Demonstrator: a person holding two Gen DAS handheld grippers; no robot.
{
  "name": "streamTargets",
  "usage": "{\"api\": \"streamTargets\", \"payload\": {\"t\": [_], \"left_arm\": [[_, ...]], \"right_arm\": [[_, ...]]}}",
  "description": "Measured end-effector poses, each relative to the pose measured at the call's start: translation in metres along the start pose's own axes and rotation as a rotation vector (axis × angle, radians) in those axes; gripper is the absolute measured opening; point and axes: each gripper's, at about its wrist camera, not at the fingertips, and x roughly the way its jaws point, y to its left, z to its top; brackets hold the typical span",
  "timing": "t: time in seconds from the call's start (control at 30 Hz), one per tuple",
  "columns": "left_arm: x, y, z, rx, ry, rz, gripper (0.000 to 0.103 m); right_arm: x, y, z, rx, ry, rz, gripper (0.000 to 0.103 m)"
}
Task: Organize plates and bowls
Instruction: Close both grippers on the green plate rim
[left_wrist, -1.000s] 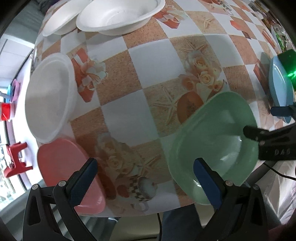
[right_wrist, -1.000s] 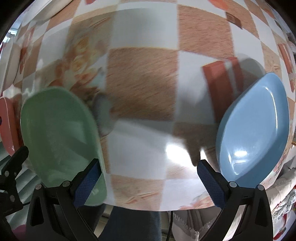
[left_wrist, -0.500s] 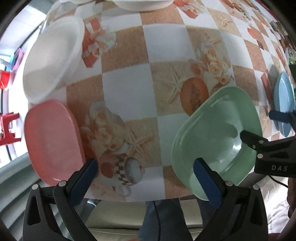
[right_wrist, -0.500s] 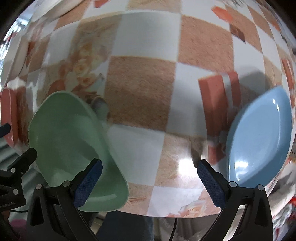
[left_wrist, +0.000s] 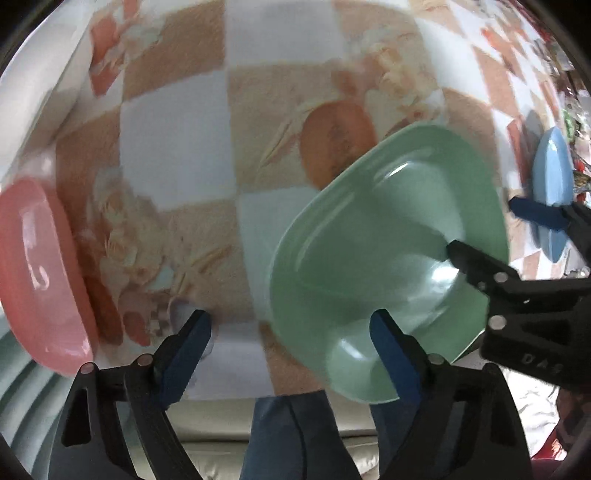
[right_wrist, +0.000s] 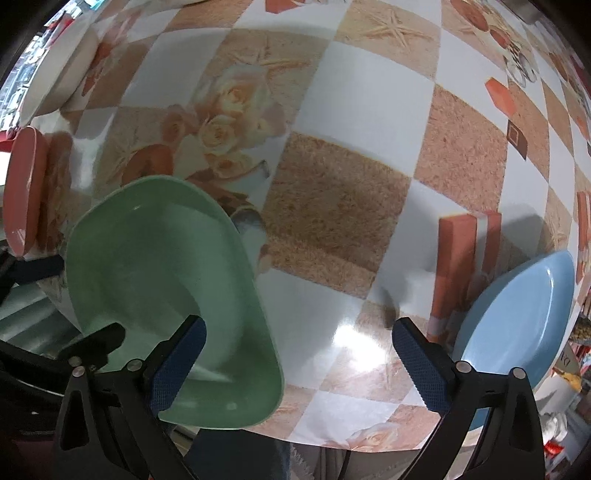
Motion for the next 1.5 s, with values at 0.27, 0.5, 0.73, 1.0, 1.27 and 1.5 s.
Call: {"api": "streamTargets", "payload": {"t": [0.27,0.5,0.73,1.0,1.27,1.5], "left_arm": [[-0.020,-0.033,0.028,0.108,-0.071,0.018,0.084],[-0.043,-0.051,0.055,0.195,-0.142,0.071,0.081],[-0.082,-0.002,0.030,0.138,-0.157,0.069,0.082],[-0.054,0.024,-0.003,-0.004,-0.016,0.003,0.082],[-0.020,0.013,-0.012,-0.001,-0.044,0.024,0.055],[-0.014,-0.007,-0.006,0.042,-0.049,0.038,0.022]], "right_arm": [[-0.015,-0.014,-0.014,0.188,-0.036,0.075,0.058],[-0.024,-0.030,-0.011,0.448,-0.036,0.303,0.051],[-0.039,-0.033,-0.012,0.399,-0.077,0.262,0.063],[-0.030,0.015,-0.011,0.145,-0.054,0.147,0.066],[-0.009,0.074,-0.023,0.006,-0.052,0.057,0.060],[0.002,0.115,-0.037,-0.006,-0.039,0.047,0.021]]}}
